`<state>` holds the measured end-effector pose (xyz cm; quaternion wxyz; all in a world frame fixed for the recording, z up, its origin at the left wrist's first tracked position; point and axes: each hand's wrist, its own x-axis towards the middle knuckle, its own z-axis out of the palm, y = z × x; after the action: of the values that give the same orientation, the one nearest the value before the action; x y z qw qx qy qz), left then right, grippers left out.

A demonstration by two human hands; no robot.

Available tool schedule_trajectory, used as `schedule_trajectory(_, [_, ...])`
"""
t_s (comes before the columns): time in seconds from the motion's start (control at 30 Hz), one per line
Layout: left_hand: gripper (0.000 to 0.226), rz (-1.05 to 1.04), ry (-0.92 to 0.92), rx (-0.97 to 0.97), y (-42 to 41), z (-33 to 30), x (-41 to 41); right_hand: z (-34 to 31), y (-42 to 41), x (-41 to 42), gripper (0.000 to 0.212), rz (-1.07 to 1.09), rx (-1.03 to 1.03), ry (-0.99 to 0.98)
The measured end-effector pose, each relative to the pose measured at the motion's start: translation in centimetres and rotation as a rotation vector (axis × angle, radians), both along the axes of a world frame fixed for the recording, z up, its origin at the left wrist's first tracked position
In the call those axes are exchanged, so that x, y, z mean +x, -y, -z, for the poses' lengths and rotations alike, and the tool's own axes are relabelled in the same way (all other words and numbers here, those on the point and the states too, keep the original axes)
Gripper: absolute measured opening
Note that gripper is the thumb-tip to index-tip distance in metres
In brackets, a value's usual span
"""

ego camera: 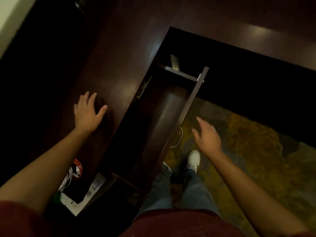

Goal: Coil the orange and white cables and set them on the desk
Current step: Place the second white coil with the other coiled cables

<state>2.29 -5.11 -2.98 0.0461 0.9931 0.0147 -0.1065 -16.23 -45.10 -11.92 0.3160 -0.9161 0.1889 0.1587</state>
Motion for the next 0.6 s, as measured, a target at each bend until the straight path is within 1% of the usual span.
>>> schedule_trajectory(0.1, [0.063, 0.027, 0.261, 0.082, 0.9, -3.2, -1.6, -6.6, 0.9, 3.6, 0.056, -0.065, -0.242, 0.351])
schedule_trajectory(0.13, [0.063, 0.044, 0.318, 0.095, 1.1, -4.3, -2.5, -8.8, 0.5, 5.1, 0.057, -0.101, -0.282, 0.433])
schedule_trajectory(0.2, [0.063, 0.086, 0.401, 0.137, 0.7, -6.2, -4.3, -12.5, -0.8, 7.7, 0.06, -0.193, -0.302, 0.539])
schedule_trajectory(0.27, [0.062, 0.056, 0.451, 0.146, -0.6, -7.9, -6.0, -15.2, -2.9, 9.7, 0.065, -0.304, -0.295, 0.607])
schedule_trajectory(0.33, [0.064, 0.002, 0.482, 0.135, -1.6, -8.7, -7.4, -16.4, -4.6, 10.9, 0.069, -0.379, -0.27, 0.646])
schedule_trajectory(0.43, [0.062, -0.134, 0.542, 0.121, -4.7, -10.2, -10.2, -17.8, -8.5, 12.6, 0.07, -0.506, -0.22, 0.706])
schedule_trajectory(0.6, [0.063, -0.319, 0.473, 0.196, -10.2, -10.3, -15.6, -18.0, -16.5, 14.0, 0.07, -0.682, -0.153, 0.694])
